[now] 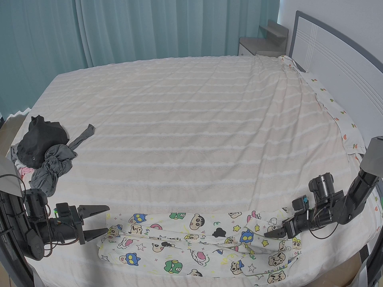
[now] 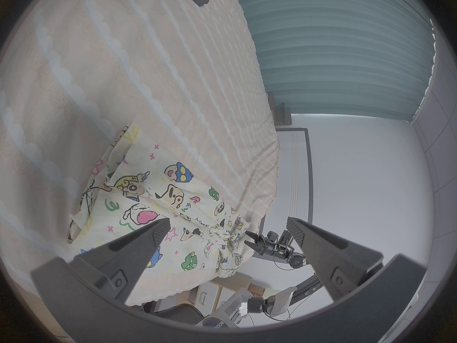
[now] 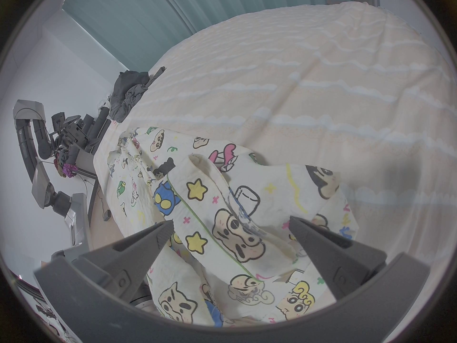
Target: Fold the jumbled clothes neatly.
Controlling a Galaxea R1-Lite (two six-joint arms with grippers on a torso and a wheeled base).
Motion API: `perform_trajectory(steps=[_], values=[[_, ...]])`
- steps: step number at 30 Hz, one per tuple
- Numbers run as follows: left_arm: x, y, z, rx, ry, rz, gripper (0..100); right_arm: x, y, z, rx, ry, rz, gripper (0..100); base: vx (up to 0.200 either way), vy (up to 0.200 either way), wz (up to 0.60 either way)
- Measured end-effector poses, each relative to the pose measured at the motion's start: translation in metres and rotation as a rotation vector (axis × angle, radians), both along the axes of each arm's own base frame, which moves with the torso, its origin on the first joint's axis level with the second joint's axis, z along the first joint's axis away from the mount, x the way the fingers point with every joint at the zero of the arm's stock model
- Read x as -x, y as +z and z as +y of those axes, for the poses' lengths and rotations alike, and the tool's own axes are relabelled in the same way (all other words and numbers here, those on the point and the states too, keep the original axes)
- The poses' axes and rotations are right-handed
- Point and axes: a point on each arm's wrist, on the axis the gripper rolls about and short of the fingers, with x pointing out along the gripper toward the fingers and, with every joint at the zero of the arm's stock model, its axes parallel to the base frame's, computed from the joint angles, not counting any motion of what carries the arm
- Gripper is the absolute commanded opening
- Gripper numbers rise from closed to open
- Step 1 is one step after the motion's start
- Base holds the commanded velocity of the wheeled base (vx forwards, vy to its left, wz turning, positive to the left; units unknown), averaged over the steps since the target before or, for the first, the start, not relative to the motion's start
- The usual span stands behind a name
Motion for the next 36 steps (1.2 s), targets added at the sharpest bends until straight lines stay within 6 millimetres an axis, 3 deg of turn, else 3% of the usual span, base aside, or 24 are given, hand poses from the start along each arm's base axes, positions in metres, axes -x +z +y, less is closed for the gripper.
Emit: perform_trajectory(steps=[12, 13, 29, 36], values=[[0.0, 0.0, 0.0, 0.0, 0.0, 0.0, 100, 0.005, -0.004, -0.002, 0.005, 0.01, 0.019, 100, 0.0, 0.0, 0.0], [0.0, 0.0, 0.0, 0.0, 0.0, 0.0, 100, 0.005, -0.004, -0.001, 0.006, 0.012, 0.02, 0, 0.0, 0.0, 0.0], [0.0, 0.0, 0.0, 0.0, 0.0, 0.0, 100, 0.018, -0.003, -0.002, 0.011, 0.023, 0.041, 0, 0.0, 0.0, 0.0], [0.0, 0.0, 0.0, 0.0, 0.0, 0.0, 100, 0.025, 0.01, -0.001, 0.003, 0.031, 0.001, 0, 0.0, 0.0, 0.0]])
